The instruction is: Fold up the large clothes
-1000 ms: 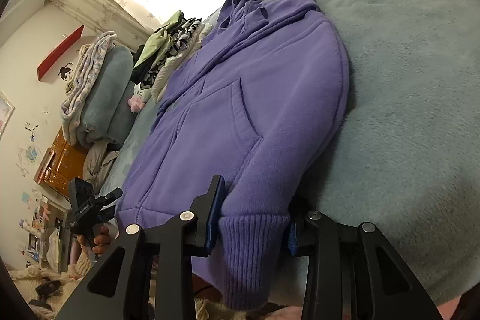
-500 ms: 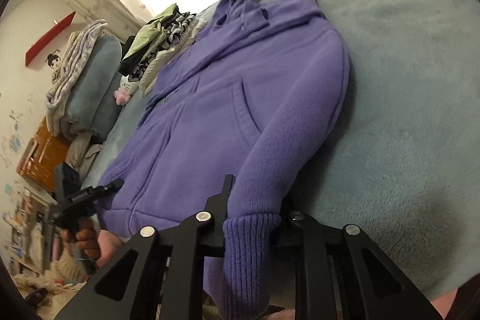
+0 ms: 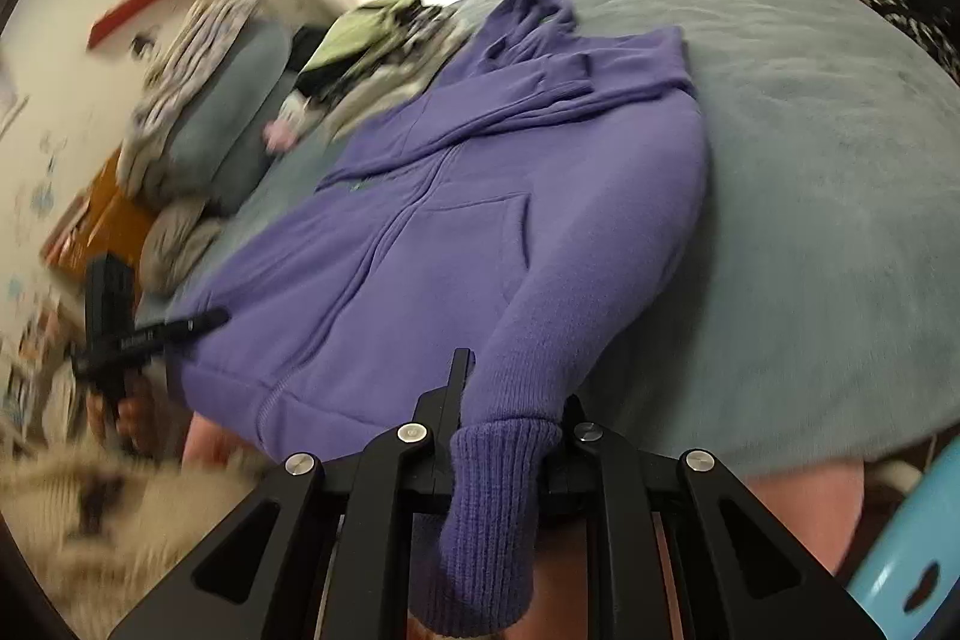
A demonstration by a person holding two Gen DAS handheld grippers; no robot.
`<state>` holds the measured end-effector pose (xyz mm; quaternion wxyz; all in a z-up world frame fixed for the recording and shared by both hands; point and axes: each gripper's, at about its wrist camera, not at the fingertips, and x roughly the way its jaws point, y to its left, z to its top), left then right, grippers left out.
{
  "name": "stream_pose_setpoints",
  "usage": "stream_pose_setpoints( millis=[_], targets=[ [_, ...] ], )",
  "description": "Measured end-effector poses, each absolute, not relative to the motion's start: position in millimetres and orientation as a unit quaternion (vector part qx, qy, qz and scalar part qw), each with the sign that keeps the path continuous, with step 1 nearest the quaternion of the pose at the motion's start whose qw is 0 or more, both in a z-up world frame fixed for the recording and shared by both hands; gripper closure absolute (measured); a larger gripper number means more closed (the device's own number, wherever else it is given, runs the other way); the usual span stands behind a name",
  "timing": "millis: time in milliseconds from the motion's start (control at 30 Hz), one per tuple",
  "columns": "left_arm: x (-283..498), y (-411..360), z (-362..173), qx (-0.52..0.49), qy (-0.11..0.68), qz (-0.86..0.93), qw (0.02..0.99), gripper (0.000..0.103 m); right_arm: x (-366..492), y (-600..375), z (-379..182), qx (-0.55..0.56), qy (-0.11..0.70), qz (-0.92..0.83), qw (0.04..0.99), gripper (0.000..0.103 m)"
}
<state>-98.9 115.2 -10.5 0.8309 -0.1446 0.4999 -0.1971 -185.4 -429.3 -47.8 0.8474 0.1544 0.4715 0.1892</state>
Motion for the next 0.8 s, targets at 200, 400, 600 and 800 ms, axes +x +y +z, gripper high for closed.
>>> stream_pose_setpoints(
  millis=[200,400,600,800],
  targets=[
    [-96.7,131.6,-6.6,-0.176,0.514,-0.194,0.817,0.092,-168.5,-422.0,-37.9,0.164,0.485,0.201,0.835,0.089],
    [-31.1,132.0,17.2,-0.210,0.475,-0.215,0.827,0.092,-99.7,-433.7,-11.4,0.218,0.449,0.203,0.842,0.088],
    [80.6,123.7,31.2,-0.255,0.440,-0.221,0.832,0.089,41.2,-443.8,-7.7,0.295,0.430,0.166,0.837,0.088],
    [218.0,119.6,-3.8,-0.342,0.451,-0.207,0.798,0.065,167.7,-448.5,-35.4,0.351,0.446,0.133,0.812,0.048]
  ],
)
